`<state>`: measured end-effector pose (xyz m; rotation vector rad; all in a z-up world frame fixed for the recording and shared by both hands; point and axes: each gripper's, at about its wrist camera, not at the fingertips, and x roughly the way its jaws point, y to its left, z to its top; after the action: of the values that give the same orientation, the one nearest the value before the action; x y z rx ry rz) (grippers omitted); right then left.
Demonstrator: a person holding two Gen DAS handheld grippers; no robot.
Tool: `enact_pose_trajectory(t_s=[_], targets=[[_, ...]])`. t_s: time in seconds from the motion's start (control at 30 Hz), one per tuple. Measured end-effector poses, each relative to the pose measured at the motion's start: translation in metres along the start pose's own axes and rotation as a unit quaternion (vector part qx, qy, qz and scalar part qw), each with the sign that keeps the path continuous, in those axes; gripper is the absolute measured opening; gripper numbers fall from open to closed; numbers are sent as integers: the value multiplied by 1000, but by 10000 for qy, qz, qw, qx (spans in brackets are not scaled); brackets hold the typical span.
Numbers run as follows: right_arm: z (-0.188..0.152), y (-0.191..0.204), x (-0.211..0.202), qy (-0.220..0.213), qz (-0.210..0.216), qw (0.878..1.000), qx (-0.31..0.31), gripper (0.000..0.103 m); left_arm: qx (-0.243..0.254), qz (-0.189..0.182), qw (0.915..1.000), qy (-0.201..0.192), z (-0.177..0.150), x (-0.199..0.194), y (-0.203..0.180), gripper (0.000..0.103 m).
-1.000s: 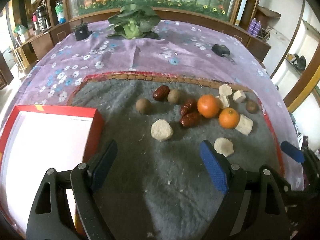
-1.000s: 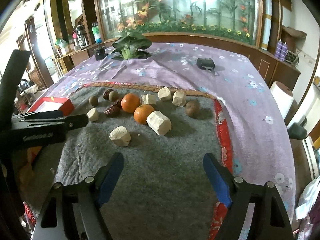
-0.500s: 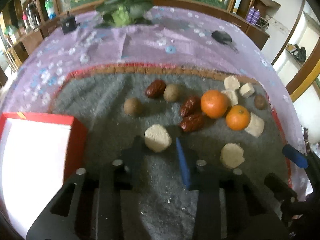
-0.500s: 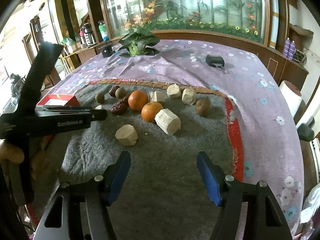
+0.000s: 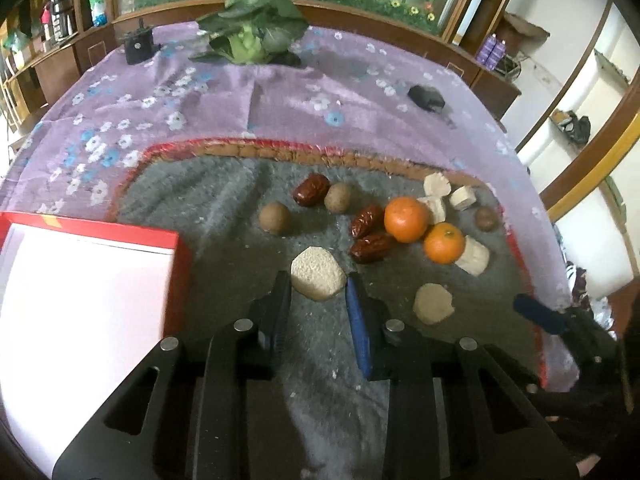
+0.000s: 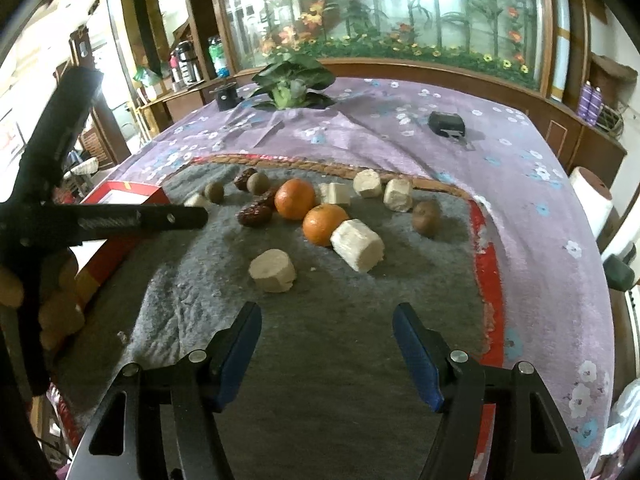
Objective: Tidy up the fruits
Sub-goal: 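Grasp a white round piece with the right gripper while the left grasps another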
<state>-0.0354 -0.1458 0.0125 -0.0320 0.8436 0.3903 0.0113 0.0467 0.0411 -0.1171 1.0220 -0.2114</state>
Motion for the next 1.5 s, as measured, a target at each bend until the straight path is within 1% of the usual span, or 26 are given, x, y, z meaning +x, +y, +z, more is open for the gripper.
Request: enact_pose_trajectory(t_s=[0.17,0.27,0.4,0.47,0.5,0.53,0.57,0.6,0.63,0.67,0.73,0.8,1.03,1.2,1.5], targets=[[7,12,9,-29,116,9996,-255,68,29,79,9999,-109,-7,-18,3,27],[14,13,16,-12,271,9993,-259,68,28,92,9998,-152,-11,-23,4,27],[22,17,31,101,237,9989,-388,68,13,158,9997,-182,-15,-25,6,27],[24,20,38,180,218,9985,-469,67,-12,247,9995,-199,-16,-24,8,27],[25,22,42,227,218,9981,-526,59,-11,276,9994,-202,-17,-23,8,27],[25,23,48,315,193,9975,-604,47,-12,274,9995,-183,-17,-23,8,27],[25,24,51,379,159,9971,-642,41,-9,258,9995,-158,-18,-21,8,27],[26,26,52,333,115,9968,-712,38,-5,259,9996,-146,-19,-21,8,27],[26,27,51,335,144,9966,-733,32,-2,268,9995,-156,-19,-22,8,27],[26,28,50,357,178,9965,-741,29,8,282,9994,-176,-20,-23,7,27],[26,31,47,350,58,9961,-811,29,18,310,9993,-217,-20,-25,7,27],[26,32,43,350,86,9964,-767,29,17,321,9992,-239,-21,-28,8,27],[30,42,24,110,96,9976,-673,29,-45,419,9985,-356,-24,-40,11,27],[32,59,18,43,120,9969,-780,29,-93,502,9977,-441,-26,-50,16,27],[47,99,16,-55,506,9935,-1015,29,-307,687,9957,-533,-30,-68,43,27]])
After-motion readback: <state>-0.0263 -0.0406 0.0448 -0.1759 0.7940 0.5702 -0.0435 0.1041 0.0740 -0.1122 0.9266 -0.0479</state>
